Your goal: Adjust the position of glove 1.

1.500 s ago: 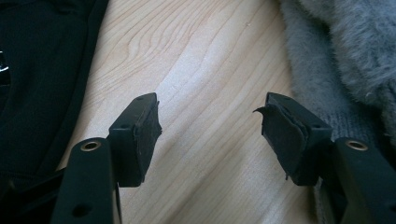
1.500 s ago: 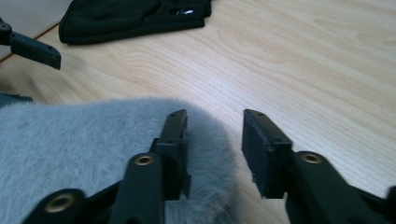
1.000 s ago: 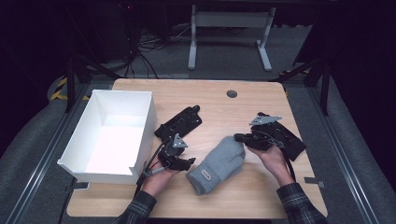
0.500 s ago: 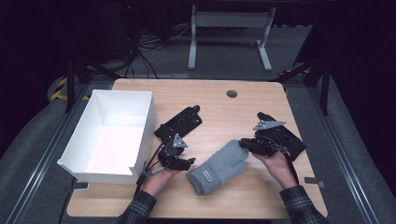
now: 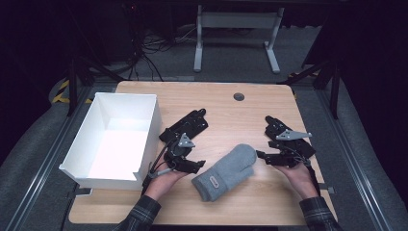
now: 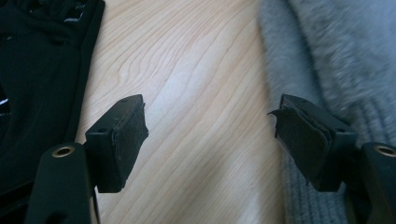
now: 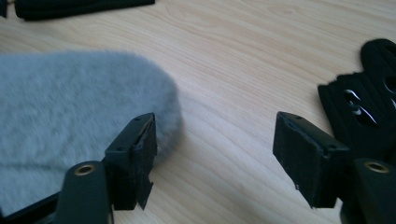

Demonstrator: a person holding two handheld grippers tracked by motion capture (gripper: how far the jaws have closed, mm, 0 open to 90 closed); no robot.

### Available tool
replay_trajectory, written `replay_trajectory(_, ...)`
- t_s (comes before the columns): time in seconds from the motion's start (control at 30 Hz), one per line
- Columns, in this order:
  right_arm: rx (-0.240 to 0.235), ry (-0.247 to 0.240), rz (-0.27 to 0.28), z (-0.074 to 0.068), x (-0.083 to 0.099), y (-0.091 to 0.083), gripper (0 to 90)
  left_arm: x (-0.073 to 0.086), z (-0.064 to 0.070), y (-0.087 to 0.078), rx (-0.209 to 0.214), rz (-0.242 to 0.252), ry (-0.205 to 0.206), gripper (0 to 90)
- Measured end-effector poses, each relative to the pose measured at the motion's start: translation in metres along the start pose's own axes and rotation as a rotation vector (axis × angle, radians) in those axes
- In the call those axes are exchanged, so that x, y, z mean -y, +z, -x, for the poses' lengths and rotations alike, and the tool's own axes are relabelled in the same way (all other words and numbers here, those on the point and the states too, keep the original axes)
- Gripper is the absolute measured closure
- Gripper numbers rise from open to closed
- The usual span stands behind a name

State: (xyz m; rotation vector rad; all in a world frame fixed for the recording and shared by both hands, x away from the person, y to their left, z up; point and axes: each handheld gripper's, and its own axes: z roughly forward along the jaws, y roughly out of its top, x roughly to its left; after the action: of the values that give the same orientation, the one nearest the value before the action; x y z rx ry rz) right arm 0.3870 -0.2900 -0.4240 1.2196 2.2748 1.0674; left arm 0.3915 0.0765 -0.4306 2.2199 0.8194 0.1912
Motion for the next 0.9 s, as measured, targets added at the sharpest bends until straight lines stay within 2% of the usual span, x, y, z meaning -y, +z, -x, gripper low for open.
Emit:
replay_trajectory(0.13, 0.014, -0.005, -0.007, 0.004, 0.013, -0.005, 28.0, -0.009, 0.003, -0.003, 0.009, 0.006, 0.014, 23.2)
replay_trajectory(0.2, 0.018, -0.012, -0.021, 0.005, 0.019, -0.007, 27.3, -0.013, 0.004, -0.005, 0.031, 0.017, 0.008, 23.0)
replay_trajectory(0.3, 0.006, -0.016, -0.041, 0.006, 0.028, -0.007, 26.8, -0.021, 0.007, -0.008, 0.039, 0.014, 0.024, 21.2)
replay_trajectory(0.37, -0.008, -0.016, -0.053, 0.005, 0.033, -0.006, 25.6, -0.025, 0.010, -0.009, 0.060, 0.022, 0.023, 21.0)
replay_trajectory(0.47, -0.001, -0.032, -0.083, 0.003, 0.040, -0.004, 24.9, -0.035, 0.017, -0.010, 0.085, 0.007, 0.047, 19.2)
replay_trajectory(0.57, -0.003, -0.034, -0.087, 0.003, 0.042, -0.003, 24.8, -0.042, 0.022, -0.008, 0.102, 0.020, 0.060, 18.5)
replay_trajectory(0.73, -0.003, -0.047, -0.111, 0.003, 0.046, 0.000, 22.1, -0.054, 0.036, 0.003, 0.128, -0.005, 0.096, 17.2)
replay_trajectory(0.83, -0.003, -0.059, -0.103, 0.003, 0.048, 0.000, 20.2, -0.058, 0.040, 0.012, 0.144, -0.020, 0.111, 16.5)
replay_trajectory(0.9, -0.004, -0.069, -0.093, 0.002, 0.050, 0.001, 17.0, -0.060, 0.042, 0.018, 0.154, -0.020, 0.104, 16.4)
